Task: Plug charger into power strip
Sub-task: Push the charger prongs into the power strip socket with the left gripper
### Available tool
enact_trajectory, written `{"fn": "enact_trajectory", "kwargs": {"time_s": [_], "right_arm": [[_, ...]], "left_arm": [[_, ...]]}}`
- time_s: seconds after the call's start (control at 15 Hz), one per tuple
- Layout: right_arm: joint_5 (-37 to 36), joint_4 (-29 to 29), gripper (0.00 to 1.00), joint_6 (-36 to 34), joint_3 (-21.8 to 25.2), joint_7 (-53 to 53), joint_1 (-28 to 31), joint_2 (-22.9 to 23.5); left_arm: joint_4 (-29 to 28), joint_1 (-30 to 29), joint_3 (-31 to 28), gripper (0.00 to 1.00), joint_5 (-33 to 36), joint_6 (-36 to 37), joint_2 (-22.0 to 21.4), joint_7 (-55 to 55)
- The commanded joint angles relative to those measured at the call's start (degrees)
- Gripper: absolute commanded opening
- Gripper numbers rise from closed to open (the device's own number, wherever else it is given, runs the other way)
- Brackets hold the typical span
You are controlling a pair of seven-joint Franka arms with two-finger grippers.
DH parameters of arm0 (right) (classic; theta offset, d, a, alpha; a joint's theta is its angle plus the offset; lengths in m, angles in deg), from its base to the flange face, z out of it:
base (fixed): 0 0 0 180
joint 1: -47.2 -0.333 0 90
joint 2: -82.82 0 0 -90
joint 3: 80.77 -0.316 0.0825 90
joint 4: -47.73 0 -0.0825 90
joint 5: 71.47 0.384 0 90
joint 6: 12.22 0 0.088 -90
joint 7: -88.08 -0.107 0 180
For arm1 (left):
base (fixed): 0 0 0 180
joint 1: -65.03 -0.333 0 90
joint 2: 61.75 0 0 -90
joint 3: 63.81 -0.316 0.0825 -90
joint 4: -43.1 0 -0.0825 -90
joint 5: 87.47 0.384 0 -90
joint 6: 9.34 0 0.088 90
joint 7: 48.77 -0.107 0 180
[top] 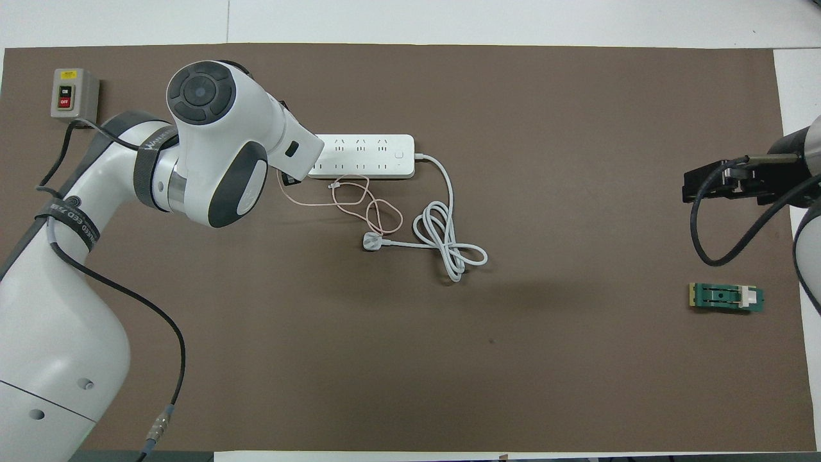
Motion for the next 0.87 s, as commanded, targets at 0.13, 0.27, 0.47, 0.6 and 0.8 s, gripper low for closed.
{"fn": "enact_trajectory", "kwargs": {"time_s": [0.13,0.27,0.47,0.6,0.8], "right_arm": [[-0.66,-0.16,1.00,3.03,-1.12,3.85,3.16,-0.29],[-0.66,-0.52,1.00,2.68,-1.21,3.85,3.25,-0.11],[-0.31,-0.52,1.00,1.63,-1.39,3.85,3.60,-0.11],[0.04,-0.52,1.00,1.18,-1.39,3.85,3.69,-0.11],[0.13,-0.61,1.00,-0.84,-1.48,3.85,3.69,0.06]], "left_arm": [[-2.92,0.92,-0.73,0.00,3.01,-1.93,-1.22,-0.53],[-3.01,1.44,-0.73,0.00,3.54,-2.54,-0.87,-0.18],[-3.80,1.71,-0.82,0.00,3.72,-4.48,-0.60,0.00],[-3.89,1.79,-0.82,0.00,4.07,-5.00,-0.43,0.09],[-4.76,1.80,-0.91,0.00,4.24,-5.97,-0.42,0.18]]}}
